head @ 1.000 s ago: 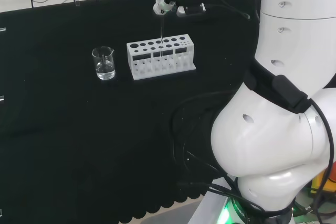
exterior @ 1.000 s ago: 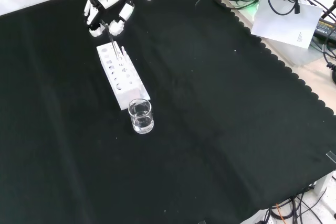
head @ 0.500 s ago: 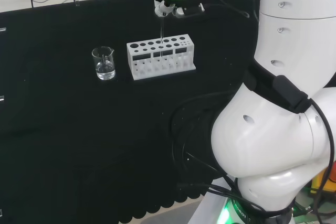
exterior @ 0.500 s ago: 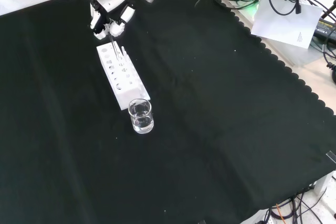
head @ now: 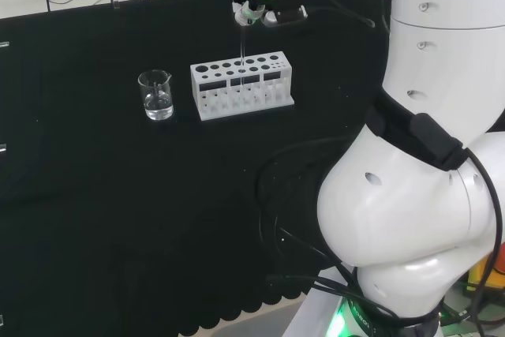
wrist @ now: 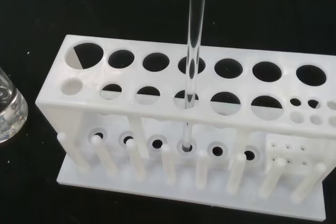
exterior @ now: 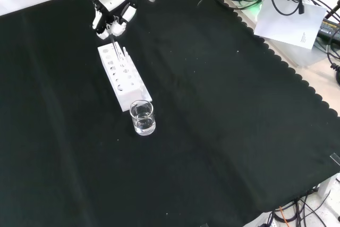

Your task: Take the glass rod from the white test tube rack.

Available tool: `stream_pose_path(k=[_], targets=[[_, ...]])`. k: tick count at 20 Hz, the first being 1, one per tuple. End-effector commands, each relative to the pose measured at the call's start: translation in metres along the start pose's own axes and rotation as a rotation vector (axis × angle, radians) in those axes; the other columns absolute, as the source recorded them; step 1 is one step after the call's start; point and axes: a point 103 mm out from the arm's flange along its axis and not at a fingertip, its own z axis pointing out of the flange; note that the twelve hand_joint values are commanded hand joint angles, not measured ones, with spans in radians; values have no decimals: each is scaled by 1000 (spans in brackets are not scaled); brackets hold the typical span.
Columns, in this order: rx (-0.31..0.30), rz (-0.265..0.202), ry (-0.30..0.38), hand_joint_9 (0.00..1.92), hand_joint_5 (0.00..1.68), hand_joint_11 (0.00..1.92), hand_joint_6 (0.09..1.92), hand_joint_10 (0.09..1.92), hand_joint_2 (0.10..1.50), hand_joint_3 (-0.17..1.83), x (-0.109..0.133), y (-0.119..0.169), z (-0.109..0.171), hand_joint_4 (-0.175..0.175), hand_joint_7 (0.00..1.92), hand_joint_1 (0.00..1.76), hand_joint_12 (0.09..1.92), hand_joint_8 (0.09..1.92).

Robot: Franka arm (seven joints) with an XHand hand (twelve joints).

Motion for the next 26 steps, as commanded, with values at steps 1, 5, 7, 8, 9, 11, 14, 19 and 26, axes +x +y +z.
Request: stream_pose_path(k=[1,5,7,8,9,11,14,19,26], targets=[[-31,3,66,1498,849,1608,1044,903,1202,-161,0,1,3,-157,1057,1211,661,1077],[-130,-4,43,1460,1148,1579,563,1002,1122,-175,7,0,5,-173,1164,1297,578,982],[-173,-27,31,1496,1241,1597,386,980,1098,-175,11,-1,4,-175,1206,1310,591,929],[-184,-42,45,1510,1268,1606,336,971,1092,-175,12,-2,2,-175,1215,1313,597,918],[-196,-49,51,1517,1282,1612,308,966,1089,-175,13,-3,1,-175,1220,1315,602,913],[-176,-63,59,1521,1295,1616,285,962,1087,-175,15,-1,-2,-175,1221,1317,606,911],[-142,-67,59,1493,1290,1596,301,936,1084,-175,16,1,-1,-175,1230,1316,574,884],[-113,-45,48,1401,1192,1596,366,686,1070,-175,15,4,-1,-175,1150,1420,490,811],[-65,-29,54,1625,545,1688,999,567,940,-175,8,6,-4,-175,790,1461,446,952]])
